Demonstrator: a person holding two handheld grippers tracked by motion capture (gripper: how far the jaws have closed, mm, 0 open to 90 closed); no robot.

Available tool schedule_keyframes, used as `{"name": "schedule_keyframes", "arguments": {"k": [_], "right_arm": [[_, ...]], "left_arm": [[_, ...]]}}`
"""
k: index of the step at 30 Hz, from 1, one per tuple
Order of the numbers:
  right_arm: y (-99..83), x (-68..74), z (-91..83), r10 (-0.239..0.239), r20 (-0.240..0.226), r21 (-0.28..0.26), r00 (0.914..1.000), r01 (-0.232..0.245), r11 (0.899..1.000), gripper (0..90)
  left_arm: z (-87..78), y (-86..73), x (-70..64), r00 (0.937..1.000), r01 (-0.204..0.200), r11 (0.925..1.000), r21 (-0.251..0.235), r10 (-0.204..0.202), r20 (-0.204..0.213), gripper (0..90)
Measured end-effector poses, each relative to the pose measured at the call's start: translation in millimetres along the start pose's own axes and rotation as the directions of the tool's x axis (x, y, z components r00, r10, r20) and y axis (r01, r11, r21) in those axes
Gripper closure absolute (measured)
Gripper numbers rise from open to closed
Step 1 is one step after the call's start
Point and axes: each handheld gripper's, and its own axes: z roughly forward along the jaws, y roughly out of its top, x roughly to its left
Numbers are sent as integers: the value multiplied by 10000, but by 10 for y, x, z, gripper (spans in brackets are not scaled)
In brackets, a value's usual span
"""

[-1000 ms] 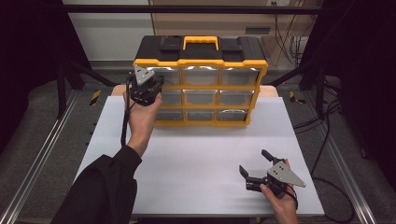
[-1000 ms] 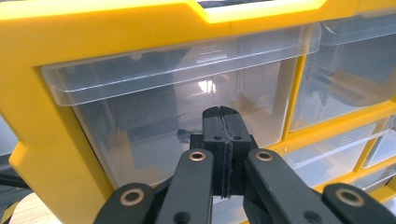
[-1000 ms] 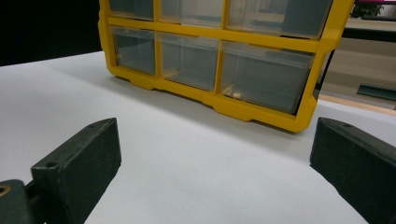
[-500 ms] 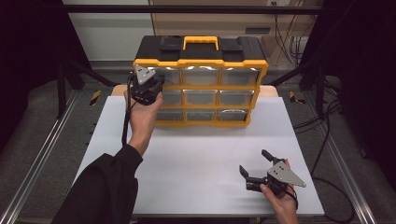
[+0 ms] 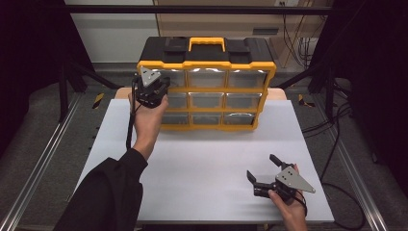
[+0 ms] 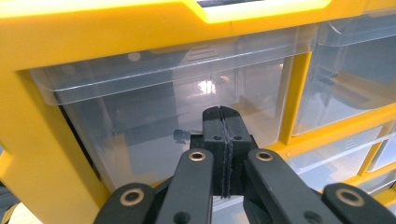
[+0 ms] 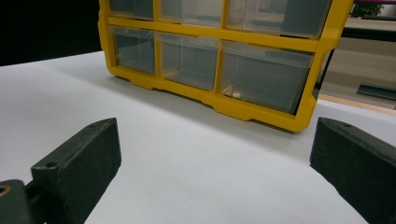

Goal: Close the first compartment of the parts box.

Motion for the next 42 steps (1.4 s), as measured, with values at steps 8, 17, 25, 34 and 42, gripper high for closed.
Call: {"name": "schedule_keyframes", "arguments": {"k": [8,17,25,34,42], "right_arm": [[0,-1,-1,11,-5,-9,10000,-11,10000,22],[0,-1,0,-7,-8,-11,10000,7,10000,22],[1,-4,-3,9,2,-20,10000,-9,10000,22],[3,-5,-4,-6,4,-35,10000,6,10000,22],[3,0,-2,-6,-13,-26,10000,6,10000,22]], "left_arm": [[4,-3,1,10000,-31,10000,-12,31,-3,893],[2,-4,-2,10000,-71,10000,-4,71,2,893],[0,-4,-4,10000,-52,10000,-5,52,59,893],[-14,2,-3,9999,-83,10000,-34,83,112,894],[-42,12,-3,9996,-202,9998,-84,203,180,894]]}}
